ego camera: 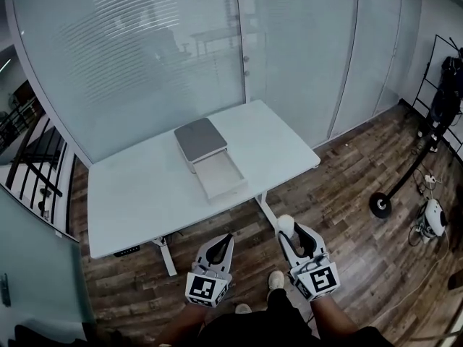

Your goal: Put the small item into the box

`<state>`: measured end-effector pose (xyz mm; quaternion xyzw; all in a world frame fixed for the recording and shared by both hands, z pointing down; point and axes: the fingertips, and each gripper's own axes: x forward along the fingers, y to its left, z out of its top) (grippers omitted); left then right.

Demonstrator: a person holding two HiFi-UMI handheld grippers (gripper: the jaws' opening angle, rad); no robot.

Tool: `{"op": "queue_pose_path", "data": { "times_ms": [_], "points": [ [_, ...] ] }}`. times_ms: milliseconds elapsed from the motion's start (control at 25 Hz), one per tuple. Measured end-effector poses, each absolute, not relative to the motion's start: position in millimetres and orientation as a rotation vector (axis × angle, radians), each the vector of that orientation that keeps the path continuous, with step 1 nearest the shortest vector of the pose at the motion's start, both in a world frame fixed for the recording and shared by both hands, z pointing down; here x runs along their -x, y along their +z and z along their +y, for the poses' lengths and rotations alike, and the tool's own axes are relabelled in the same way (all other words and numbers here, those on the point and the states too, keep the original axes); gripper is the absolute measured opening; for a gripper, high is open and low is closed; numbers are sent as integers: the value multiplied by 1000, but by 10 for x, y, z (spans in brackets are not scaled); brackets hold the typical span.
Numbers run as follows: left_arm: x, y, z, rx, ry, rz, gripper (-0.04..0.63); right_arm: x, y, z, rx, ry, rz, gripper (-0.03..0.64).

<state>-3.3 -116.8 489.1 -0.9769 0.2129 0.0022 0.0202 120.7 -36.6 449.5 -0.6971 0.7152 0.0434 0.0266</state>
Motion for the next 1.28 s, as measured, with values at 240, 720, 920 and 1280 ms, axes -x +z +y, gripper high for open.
{"op": "queue_pose_path", "data": {
  "times_ms": [240, 720, 920, 1280],
  "points": [
    [-160, 4955, -1526, 3015, -8, 747, 14, -1377, 4563, -862, 2070, 119, 2318, 160],
    [-655, 4810, -2257, 2990, 27, 910, 14, -1920, 4514, -1850, 1894, 128, 2445, 160],
    [-650, 4850, -2489, 2942, -31, 1051, 12, -1947, 4538, -2153, 1776, 117, 2559, 160],
    [-460, 5042, -2774, 2871, -160, 1267, 14, -1908, 4705, -2624, 1576, 78, 2713, 160]
  ]
}}
